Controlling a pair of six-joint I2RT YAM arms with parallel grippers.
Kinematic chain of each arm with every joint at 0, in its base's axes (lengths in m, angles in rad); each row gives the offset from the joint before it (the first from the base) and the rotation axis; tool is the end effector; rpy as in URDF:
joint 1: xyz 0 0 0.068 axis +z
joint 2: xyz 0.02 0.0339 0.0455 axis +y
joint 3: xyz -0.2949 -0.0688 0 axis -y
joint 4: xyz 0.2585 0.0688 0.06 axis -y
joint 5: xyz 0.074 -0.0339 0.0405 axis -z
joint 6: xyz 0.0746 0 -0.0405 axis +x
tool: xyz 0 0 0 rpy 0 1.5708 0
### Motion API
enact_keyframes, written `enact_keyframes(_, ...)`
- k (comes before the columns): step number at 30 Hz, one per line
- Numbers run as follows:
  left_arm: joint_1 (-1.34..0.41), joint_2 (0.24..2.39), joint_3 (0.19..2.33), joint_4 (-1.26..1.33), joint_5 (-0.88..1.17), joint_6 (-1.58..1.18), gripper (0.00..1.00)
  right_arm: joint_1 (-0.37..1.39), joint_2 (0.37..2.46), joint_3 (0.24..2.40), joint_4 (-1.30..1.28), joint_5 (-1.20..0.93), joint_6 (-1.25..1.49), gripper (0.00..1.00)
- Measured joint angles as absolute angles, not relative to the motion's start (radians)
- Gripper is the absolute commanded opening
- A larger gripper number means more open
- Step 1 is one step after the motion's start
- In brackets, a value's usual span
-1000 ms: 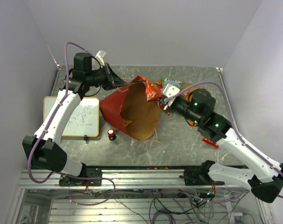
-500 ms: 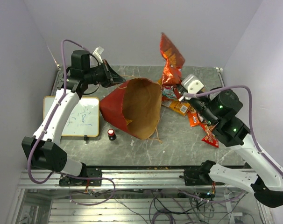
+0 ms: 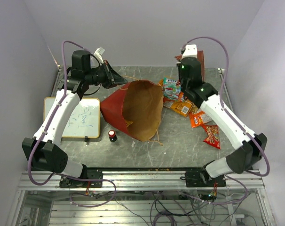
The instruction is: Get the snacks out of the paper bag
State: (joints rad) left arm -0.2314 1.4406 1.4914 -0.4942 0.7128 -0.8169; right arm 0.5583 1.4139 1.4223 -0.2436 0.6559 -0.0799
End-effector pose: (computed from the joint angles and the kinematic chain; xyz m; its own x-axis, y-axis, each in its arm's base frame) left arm 0.3340 -0.1288 0.4230 -0.8315 -0.3707 -0.4138 0.2079 0.4830 -0.8506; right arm 0.3306 0.1528 0.4359 -0.2037 -0.2018 -0.9580 0.0672 0.9733 -0.2193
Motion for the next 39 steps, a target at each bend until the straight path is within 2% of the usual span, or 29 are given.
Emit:
enact_keyframes(6,-0.231,1.454,1.491,-0.488,0.722,-0.828,0.07,0.400,1.512,1.516,-0.496,0.653,0.206,0.00)
enact_keyframes(13,-0.231,1.464,1.491,-0.476,0.727,-0.843,0.07,0.265,1.685,1.653,-0.675,0.561,0.393,0.00)
enact_keyframes(25,-0.232,1.475,1.489,-0.437,0.729,-0.863,0.07,0.242,2.085,1.974,-0.890,0.478,0.679,0.02)
enact_keyframes(33,-0.231,1.499,1.489,-0.439,0.730,-0.854,0.07,0.239,2.172,1.988,-0.880,0.431,0.756,0.27)
enact_keyframes(39,-0.232,1.507,1.489,-0.438,0.733,-0.854,0.07,0.239,2.172,1.933,-0.820,0.384,0.754,0.69)
